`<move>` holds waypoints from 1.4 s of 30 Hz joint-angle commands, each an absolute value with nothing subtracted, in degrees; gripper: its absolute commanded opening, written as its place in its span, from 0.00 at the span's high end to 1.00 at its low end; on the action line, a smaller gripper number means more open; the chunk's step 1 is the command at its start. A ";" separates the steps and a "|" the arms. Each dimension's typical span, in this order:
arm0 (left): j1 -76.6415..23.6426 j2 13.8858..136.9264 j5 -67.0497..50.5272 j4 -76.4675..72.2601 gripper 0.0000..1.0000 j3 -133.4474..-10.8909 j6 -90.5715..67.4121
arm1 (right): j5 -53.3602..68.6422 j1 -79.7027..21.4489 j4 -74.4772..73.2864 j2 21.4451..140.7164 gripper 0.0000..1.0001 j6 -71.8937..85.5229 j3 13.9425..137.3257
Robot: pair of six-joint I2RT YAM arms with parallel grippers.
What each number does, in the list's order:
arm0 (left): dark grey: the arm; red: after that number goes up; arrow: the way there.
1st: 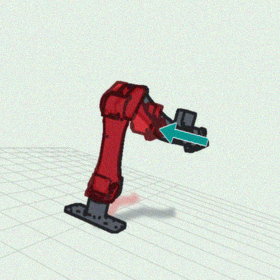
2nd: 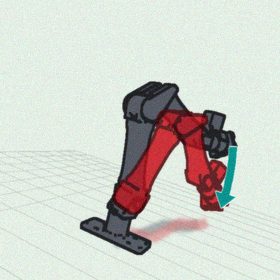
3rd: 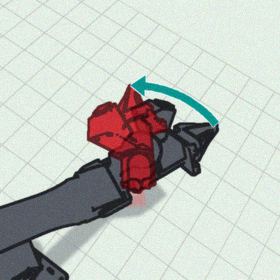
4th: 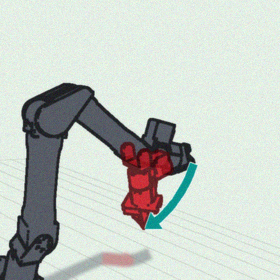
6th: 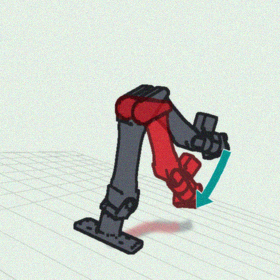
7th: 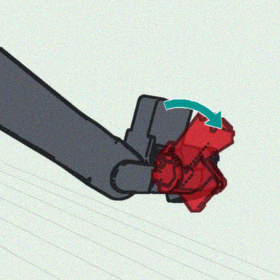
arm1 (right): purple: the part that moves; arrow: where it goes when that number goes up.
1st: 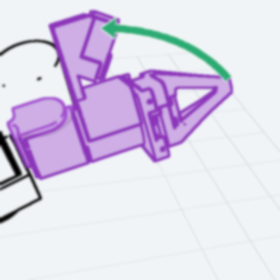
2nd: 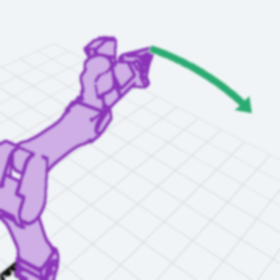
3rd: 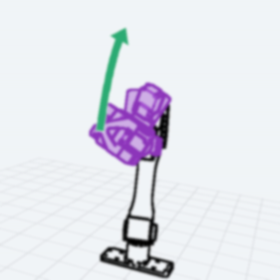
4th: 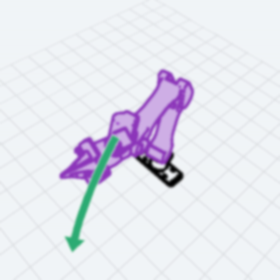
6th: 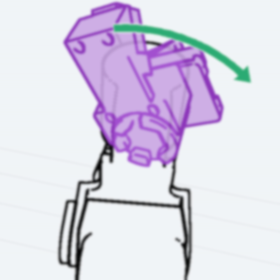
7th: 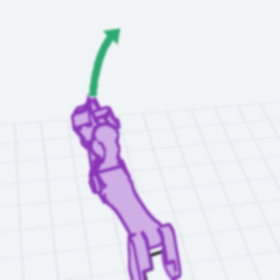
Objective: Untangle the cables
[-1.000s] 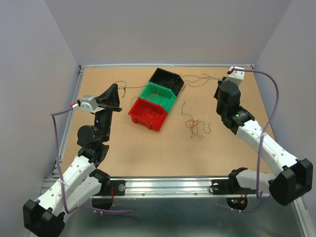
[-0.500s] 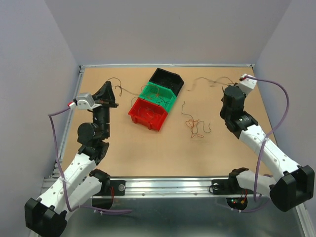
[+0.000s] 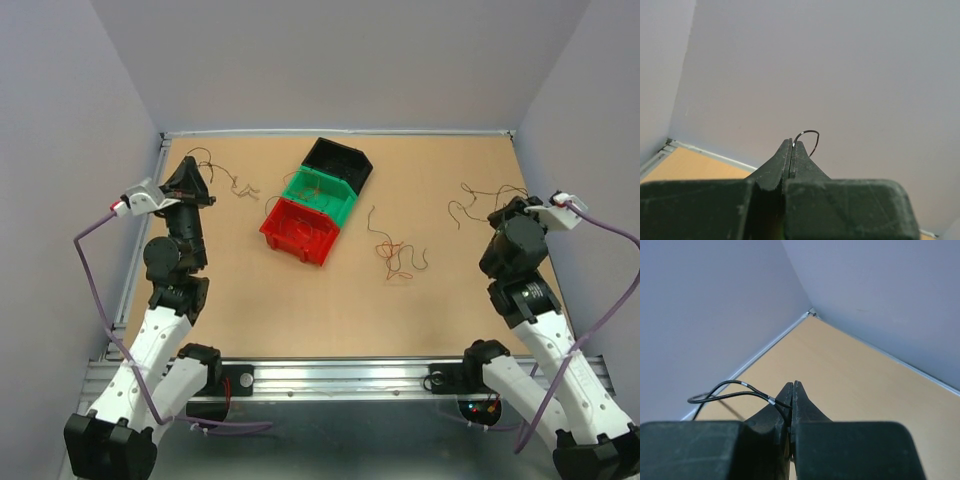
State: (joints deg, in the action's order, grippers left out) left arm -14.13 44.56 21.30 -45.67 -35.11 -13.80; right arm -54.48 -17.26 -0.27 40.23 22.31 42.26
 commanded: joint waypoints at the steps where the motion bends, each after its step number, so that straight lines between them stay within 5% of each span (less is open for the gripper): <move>1: -13.89 40.08 17.05 -52.21 1.00 -34.10 -14.24 | -41.33 -17.23 3.25 42.01 0.99 17.06 41.83; 4: -13.89 38.15 16.61 -52.30 1.00 -33.84 -13.97 | -33.24 -17.23 3.25 44.82 0.89 14.60 43.06; 5: -13.89 37.62 16.44 -52.47 1.00 -33.58 -14.06 | -32.00 -17.23 3.25 45.52 0.51 14.15 43.33; 6: -13.89 37.27 15.57 -52.82 1.00 -33.31 -14.06 | -31.64 -17.23 3.25 46.57 0.33 14.06 43.85; 8: -13.89 37.00 14.51 -53.26 1.00 -32.96 -14.32 | -32.08 -17.23 3.25 46.93 0.11 14.06 44.03; 9: -13.89 36.91 13.20 -53.78 1.00 -32.70 -14.41 | -32.17 -17.23 3.25 46.85 0.07 13.98 43.95; 15: -13.89 36.04 9.32 -54.67 1.00 -32.26 -14.50 | -24.90 -17.23 4.74 44.04 0.02 12.66 42.54; 21: -13.89 33.75 3.44 -55.72 1.00 -31.38 -14.50 | 13.96 -17.23 11.68 45.96 0.02 7.83 41.31; 27: -13.89 33.40 -7.45 -57.92 1.00 -31.02 -15.03 | 37.16 -17.23 23.46 52.46 0.02 9.40 40.78; 42: -13.97 49.03 -12.74 -53.88 1.00 -49.55 -14.77 | 34.45 -17.31 27.86 66.70 0.02 9.67 45.79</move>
